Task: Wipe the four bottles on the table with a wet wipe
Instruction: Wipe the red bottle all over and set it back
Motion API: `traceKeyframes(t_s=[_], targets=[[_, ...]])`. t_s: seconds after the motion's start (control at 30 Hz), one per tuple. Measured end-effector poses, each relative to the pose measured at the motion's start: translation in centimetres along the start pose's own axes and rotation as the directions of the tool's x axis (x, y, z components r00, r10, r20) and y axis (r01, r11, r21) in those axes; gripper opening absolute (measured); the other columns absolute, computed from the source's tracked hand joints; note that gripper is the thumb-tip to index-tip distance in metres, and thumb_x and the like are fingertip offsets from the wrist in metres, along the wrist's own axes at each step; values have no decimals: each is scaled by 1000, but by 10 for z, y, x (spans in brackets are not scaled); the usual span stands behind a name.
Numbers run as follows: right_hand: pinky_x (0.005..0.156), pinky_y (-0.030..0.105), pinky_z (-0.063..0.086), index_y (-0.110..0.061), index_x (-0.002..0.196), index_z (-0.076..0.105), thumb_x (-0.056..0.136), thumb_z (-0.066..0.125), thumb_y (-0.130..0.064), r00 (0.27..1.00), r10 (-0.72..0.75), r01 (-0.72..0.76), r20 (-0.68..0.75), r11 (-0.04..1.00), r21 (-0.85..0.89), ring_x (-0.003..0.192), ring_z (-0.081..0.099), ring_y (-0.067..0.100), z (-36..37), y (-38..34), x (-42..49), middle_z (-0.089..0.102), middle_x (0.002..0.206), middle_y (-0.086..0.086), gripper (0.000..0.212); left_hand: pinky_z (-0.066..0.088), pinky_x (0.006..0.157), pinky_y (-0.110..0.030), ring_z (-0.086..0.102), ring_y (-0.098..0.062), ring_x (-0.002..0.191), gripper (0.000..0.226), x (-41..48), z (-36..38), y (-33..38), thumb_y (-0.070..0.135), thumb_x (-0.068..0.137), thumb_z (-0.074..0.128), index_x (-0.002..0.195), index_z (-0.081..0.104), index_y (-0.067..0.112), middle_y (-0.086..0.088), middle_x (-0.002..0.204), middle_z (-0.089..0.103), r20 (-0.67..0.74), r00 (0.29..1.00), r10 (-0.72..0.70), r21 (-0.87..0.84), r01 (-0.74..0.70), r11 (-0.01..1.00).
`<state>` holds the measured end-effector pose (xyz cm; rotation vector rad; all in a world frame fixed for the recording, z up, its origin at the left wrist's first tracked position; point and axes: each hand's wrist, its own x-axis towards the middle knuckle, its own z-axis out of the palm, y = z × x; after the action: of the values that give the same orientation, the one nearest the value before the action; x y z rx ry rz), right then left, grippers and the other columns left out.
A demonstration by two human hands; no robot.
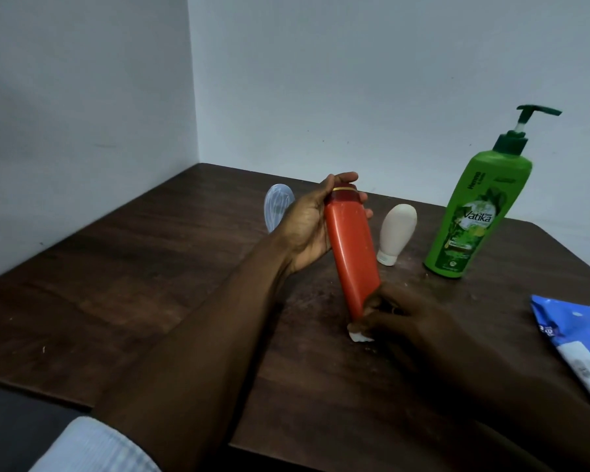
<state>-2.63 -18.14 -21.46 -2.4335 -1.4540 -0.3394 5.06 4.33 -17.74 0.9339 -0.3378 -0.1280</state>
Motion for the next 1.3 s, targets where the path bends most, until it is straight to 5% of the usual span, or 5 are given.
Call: traceKeyframes(t_s=[0.2, 0.53, 0.67, 1.1, 1.3], targets=[[71, 29, 53, -23, 104, 78, 86, 75, -21, 976, -25, 13, -215, 998, -54, 85, 61, 7, -8, -7, 23, 65, 98, -3, 18, 26, 114, -62, 61, -31, 104, 38, 3, -1, 0, 42, 107, 36, 122, 60, 18, -12, 110, 63, 5, 1000, 3, -33, -2, 999], [80, 4, 36, -10, 103, 79, 87, 76, -10, 857, 54, -65, -513, 998, -3, 86, 53, 1, -29, 2, 98, 65, 94, 5, 16, 53, 90, -31, 62, -18, 100, 40, -3, 10, 7, 37, 107, 33, 127, 58, 14, -7, 105, 68, 7, 1000, 3, -96, -2, 995], [78, 28, 48, -11, 104, 78, 88, 73, -8, 770, 85, -83, -632, 996, 32, 91, 63, 23, -26, 1, 117, 65, 93, 7, 17, 58, 81, -27, 51, -16, 101, 38, -3, 10, 7, 33, 105, 38, 129, 57, 10, -5, 104, 67, 24, 1000, 7, -203, -1, 979], [62, 7, 43, -20, 101, 74, 94, 69, -16, 547, 533, -317, -645, 845, 429, 68, 60, -3, -24, 32, 95, 71, 84, -10, 10, 50, 99, -43, 60, -23, 113, 46, -3, 9, 0, 38, 107, 31, 144, 48, 16, -12, 125, 63, 79, 994, 72, -87, -65, 994], [71, 30, 59, -21, 102, 74, 95, 66, -17, 502, 643, -314, -578, 759, 571, 74, 70, 9, -19, 30, 96, 73, 83, -9, 12, 50, 94, -44, 62, -22, 104, 45, -2, 12, -1, 39, 107, 30, 140, 51, 17, -11, 120, 65, 74, 994, 77, -73, -72, 995]])
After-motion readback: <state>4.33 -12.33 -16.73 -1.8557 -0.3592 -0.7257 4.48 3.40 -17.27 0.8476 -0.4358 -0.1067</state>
